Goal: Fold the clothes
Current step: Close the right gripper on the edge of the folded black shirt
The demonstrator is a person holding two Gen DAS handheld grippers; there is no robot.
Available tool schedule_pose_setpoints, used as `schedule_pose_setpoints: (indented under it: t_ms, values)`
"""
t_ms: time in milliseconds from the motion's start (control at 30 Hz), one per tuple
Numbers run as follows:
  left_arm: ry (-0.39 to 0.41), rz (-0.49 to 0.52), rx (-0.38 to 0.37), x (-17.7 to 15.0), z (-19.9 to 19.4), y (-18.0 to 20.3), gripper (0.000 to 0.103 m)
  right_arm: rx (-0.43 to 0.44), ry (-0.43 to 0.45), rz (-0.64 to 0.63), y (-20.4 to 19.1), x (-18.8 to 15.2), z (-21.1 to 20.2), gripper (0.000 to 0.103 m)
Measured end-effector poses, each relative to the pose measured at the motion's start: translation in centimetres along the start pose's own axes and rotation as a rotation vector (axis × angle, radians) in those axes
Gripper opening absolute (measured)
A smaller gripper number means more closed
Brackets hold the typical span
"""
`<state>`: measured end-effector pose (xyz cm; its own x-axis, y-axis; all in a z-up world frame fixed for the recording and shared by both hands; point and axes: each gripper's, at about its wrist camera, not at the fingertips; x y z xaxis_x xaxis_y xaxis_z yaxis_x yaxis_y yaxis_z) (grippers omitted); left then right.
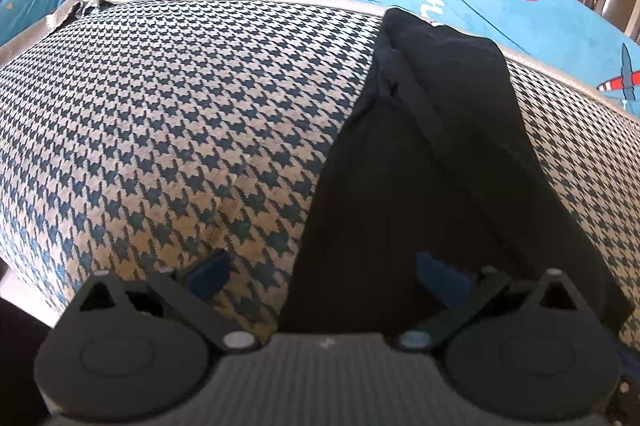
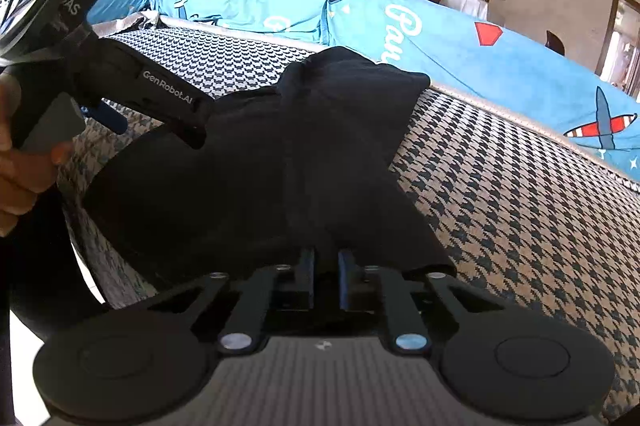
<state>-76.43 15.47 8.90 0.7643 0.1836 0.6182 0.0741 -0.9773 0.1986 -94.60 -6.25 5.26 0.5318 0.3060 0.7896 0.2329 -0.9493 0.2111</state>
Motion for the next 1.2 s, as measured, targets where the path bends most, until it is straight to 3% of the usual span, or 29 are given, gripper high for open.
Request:
schedule_pose_setpoints:
  t_ms: [100,267,533,733,867,1067,1200]
  values:
    - [0.01,-0.042,0.002,0.3,-0.3,-0.8,0.103,-0.004,0.002,-0.003,0.0,0.4,-0.2,0.011]
    - [0.014,-0.071,0.005,0.6,-0.6,-1.5,0.103,0.076,0.0,0.05,0.0,2.3,-1.4,0.011]
    - [0.069,-0.117,0.014,1.3,-1.8,-2.4,0.103,0.133,-0.013,0.151,0.4,4.2,-1.7,0.011]
    - [0.039,-0.16,-0.054,1.4,-1.8,-3.1,0.103,0.222,-0.004,0.197,-0.5,6.2,-2.2,0.011]
    - [0.049,-0.189,-0.057,1.5,-2.2,-3.6,0.103,0.186,0.007,0.122,-2.0,6.1,-2.4,0.011]
    - [0.042,-0.199,-0.066,1.6,-2.2,-3.6,0.103,0.033,-0.071,-0.041,-3.6,3.2,-1.1,0.012]
    - [0.046,-0.198,-0.073,1.6,-2.2,-3.5,0.103,-0.001,-0.064,-0.099,-3.9,2.4,-1.2,0.012]
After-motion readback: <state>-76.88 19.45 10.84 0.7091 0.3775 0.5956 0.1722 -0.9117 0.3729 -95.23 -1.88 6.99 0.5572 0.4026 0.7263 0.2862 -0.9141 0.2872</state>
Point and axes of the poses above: each gripper's, at about its wrist camera, not at the fingertips, and z roughly the way its jaws point, y to its right, x to its top, and after that the axes turned 8 degrees about -x, right-handed
